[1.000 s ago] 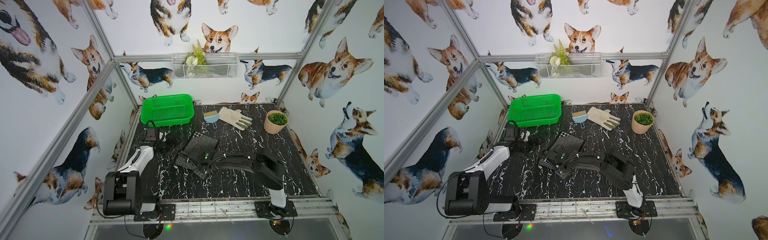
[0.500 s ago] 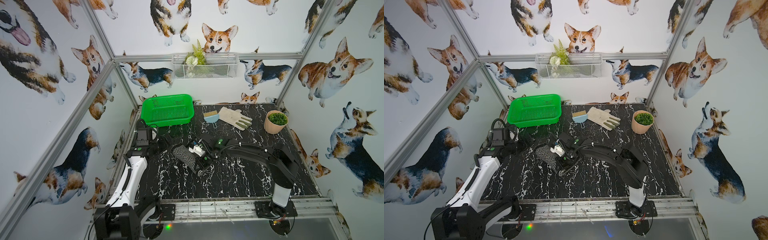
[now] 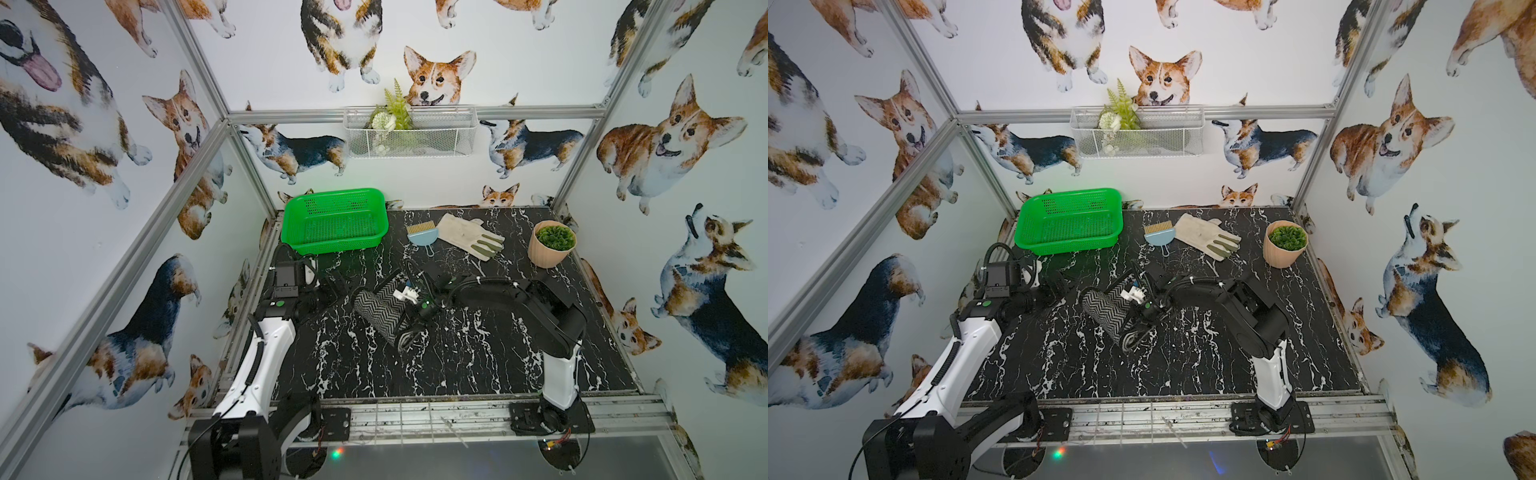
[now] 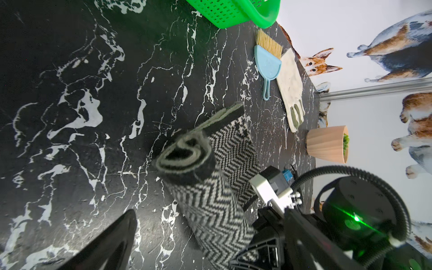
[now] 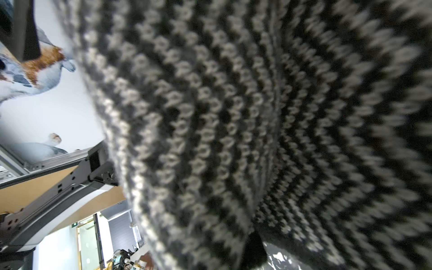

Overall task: Roll up the scarf and place it into the basket
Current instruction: Roll the scarf at the center of the board.

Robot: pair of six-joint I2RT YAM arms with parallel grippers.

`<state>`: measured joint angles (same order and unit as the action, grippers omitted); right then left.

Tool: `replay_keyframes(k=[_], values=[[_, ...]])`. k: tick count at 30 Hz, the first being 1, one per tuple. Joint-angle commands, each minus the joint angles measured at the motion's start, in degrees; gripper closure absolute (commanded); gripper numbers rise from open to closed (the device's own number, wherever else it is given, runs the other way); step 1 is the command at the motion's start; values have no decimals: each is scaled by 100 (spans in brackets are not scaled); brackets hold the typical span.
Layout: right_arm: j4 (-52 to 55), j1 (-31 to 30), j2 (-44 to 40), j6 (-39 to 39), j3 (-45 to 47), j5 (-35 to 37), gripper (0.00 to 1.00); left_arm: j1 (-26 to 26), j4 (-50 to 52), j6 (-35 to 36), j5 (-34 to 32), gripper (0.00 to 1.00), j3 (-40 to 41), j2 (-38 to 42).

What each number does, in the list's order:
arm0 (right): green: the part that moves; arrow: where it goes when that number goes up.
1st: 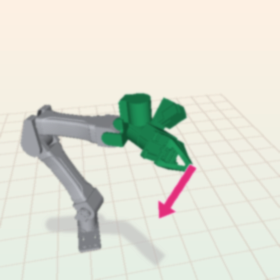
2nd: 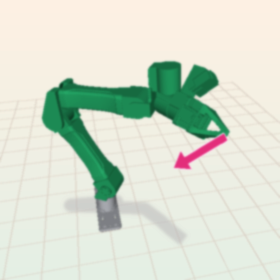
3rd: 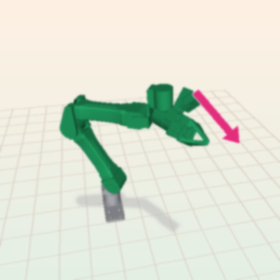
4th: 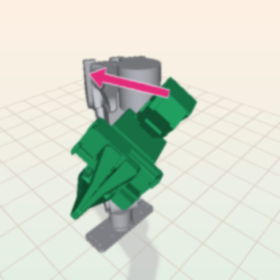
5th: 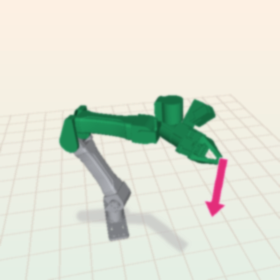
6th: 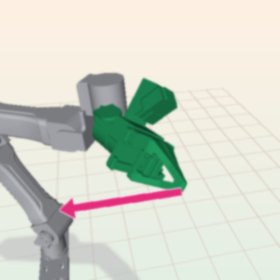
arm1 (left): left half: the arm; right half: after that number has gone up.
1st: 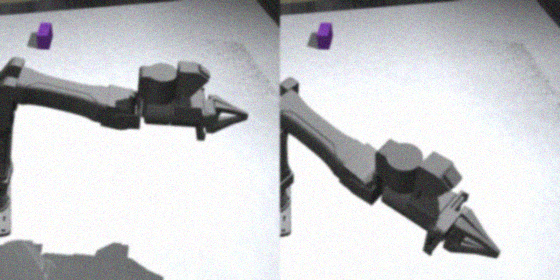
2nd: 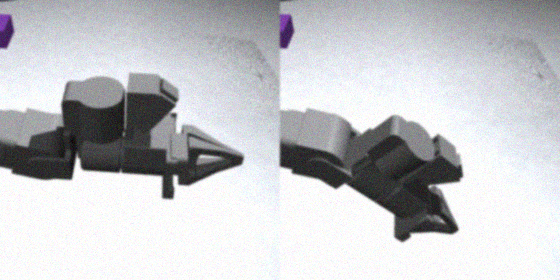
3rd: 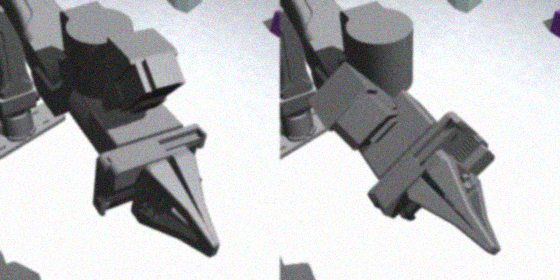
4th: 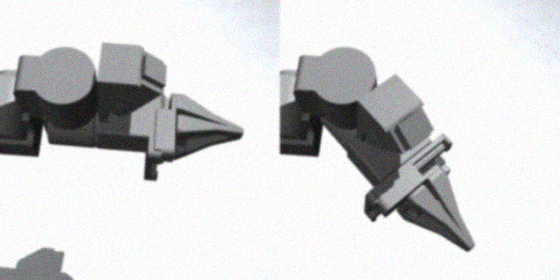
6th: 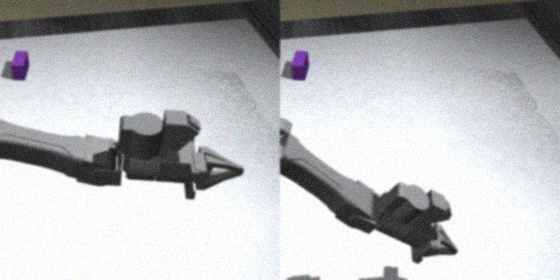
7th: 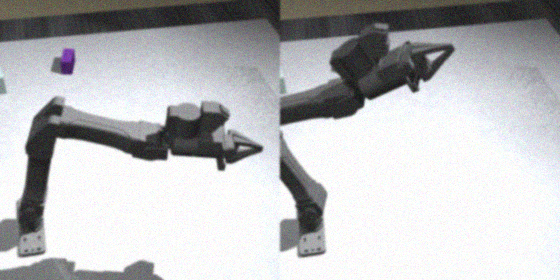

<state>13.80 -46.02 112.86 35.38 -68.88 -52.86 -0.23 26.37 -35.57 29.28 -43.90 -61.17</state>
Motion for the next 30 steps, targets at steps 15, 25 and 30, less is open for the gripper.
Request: replay_keyframes(k=[15, 25, 30], values=[[340, 649, 769, -65, 90, 573, 100, 1715, -1522, -225, 91, 0, -85, -834], [546, 638, 650, -13, 182, 1146, 97, 1955, -2860, -638, 241, 0, -208, -2263], [643, 585, 248, -23, 284, 1619, 83, 1956, -3323, -858, -70, 0, -88, -2926]])
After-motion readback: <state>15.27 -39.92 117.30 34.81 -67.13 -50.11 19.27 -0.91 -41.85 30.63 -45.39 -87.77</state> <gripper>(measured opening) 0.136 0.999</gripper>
